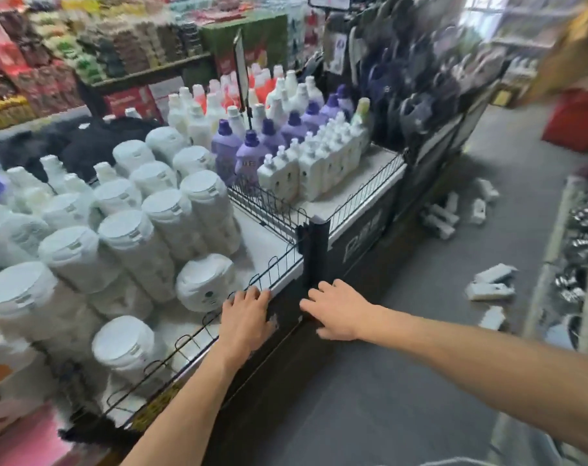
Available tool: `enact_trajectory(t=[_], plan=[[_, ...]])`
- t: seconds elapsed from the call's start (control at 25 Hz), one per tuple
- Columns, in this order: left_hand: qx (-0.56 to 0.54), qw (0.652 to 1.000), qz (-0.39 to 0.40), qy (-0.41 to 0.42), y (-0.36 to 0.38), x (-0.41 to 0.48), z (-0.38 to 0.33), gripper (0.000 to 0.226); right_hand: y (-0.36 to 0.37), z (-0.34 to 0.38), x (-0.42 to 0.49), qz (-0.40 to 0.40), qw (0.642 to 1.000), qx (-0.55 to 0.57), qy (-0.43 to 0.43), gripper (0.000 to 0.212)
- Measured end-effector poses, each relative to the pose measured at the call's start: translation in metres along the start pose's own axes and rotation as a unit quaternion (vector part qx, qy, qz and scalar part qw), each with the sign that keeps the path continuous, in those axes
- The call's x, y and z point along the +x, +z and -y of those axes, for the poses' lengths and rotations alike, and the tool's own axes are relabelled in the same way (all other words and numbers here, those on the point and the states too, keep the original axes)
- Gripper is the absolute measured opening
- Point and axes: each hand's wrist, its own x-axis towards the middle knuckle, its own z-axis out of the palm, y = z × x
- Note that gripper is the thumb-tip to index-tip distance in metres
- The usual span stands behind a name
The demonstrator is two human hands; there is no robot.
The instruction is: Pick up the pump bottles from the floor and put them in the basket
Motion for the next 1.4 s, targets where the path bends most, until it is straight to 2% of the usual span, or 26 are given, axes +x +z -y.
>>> enact_trajectory(t=[0.16,0.4,0.64,0.8,0.88,0.92,0.96,1.0,1.04,1.08,1.12,1.16,1.2,1.24,1.32,1.4], plan=[[0.000,0.995,0.011,0.096,-0.003,0.071,-0.062,0.056,0.005,-0.071,-0.021,0.013,0.991,0.013,0.131,0.057],[0.010,0.970,0.029,0.241,-0.009,0.181,-0.155,0.058,0.017,-0.171,-0.051,0.045,0.965,0.003,0.259,0.054],[0.027,0.933,0.011,0.360,-0.033,0.298,-0.247,0.061,0.023,-0.279,-0.081,0.067,0.912,0.008,0.404,0.052],[0.037,0.907,0.008,0.420,-0.034,0.351,-0.297,0.063,0.021,-0.326,-0.102,0.088,0.883,0.017,0.460,0.046],[0.055,0.892,0.012,0.448,-0.036,0.370,-0.328,0.064,0.016,-0.357,-0.110,0.142,0.856,0.016,0.497,0.041],[0.062,0.884,0.020,0.463,-0.036,0.377,-0.347,0.062,0.005,-0.382,-0.110,0.158,0.829,0.029,0.536,0.038],[0.067,0.877,0.030,0.475,-0.036,0.381,-0.365,0.060,-0.012,-0.413,-0.110,0.136,0.799,0.053,0.583,0.035],[0.072,0.870,0.035,0.486,-0.035,0.385,-0.383,0.058,-0.028,-0.446,-0.110,0.078,0.774,0.090,0.621,0.033],[0.076,0.867,0.035,0.491,-0.036,0.389,-0.399,0.056,-0.039,-0.472,-0.119,0.042,0.780,0.152,0.605,0.029],[0.074,0.865,0.032,0.494,-0.037,0.392,-0.413,0.056,-0.046,-0.503,-0.117,0.015,0.818,0.195,0.540,0.026],[0.064,0.864,0.025,0.500,-0.040,0.398,-0.428,0.056,-0.052,-0.532,-0.109,0.009,0.862,0.191,0.469,0.025],[0.051,0.862,0.016,0.504,-0.044,0.406,-0.440,0.056,-0.061,-0.551,-0.104,0.040,0.901,0.124,0.415,0.028],[0.042,0.863,0.007,0.504,-0.048,0.415,-0.449,0.057,-0.069,-0.561,-0.099,0.039,0.917,0.031,0.396,0.033],[0.033,0.867,0.004,0.498,-0.051,0.427,-0.458,0.058,-0.068,-0.558,-0.098,-0.005,0.924,-0.025,0.381,0.034],[0.025,0.883,0.011,0.468,-0.053,0.453,-0.470,0.061,-0.044,-0.534,-0.110,-0.165,0.910,0.030,0.379,0.031],[0.041,0.899,0.014,0.436,-0.047,0.477,-0.477,0.064,-0.008,-0.514,-0.132,-0.257,0.864,0.098,0.422,0.030]])
